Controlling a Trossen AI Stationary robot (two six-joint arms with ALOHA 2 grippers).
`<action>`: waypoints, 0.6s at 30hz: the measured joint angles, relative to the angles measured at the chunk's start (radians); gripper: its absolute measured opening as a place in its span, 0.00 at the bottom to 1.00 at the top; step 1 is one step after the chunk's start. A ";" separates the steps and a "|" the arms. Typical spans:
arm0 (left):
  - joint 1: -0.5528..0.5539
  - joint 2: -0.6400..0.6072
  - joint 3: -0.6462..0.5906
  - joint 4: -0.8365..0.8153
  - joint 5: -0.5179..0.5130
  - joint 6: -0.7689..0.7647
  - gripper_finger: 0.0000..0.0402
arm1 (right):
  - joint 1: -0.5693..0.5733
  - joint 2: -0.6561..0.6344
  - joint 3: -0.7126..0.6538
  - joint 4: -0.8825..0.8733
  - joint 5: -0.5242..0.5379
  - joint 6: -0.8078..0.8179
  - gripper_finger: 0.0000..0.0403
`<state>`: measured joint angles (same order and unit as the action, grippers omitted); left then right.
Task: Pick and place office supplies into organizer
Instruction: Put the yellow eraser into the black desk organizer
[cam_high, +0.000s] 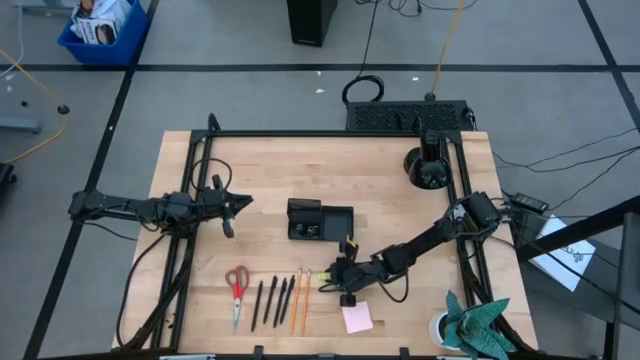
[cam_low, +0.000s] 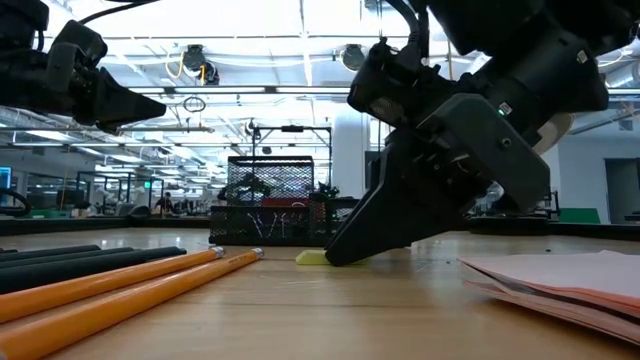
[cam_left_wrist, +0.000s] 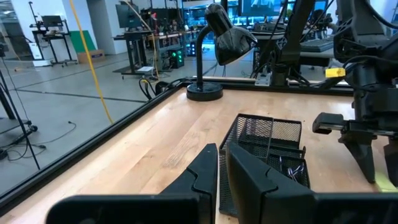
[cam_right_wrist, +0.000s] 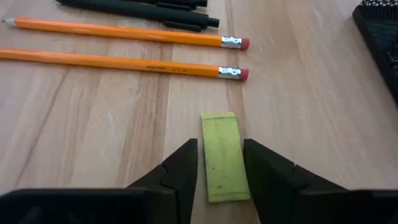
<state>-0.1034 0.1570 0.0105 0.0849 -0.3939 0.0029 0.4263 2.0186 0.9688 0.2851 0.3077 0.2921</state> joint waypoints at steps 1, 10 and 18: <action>0.000 0.000 0.000 0.000 0.000 0.000 0.10 | 0.000 0.000 0.000 0.011 0.000 -0.006 0.27; 0.000 0.000 0.000 0.000 0.000 0.000 0.10 | -0.001 -0.003 -0.003 0.144 -0.024 -0.096 0.14; 0.000 0.000 0.000 0.000 0.000 0.000 0.10 | -0.001 -0.009 0.046 0.141 -0.024 -0.116 0.15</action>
<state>-0.1032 0.1566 0.0105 0.0853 -0.3941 0.0029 0.4252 2.0092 1.0150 0.4262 0.2836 0.1758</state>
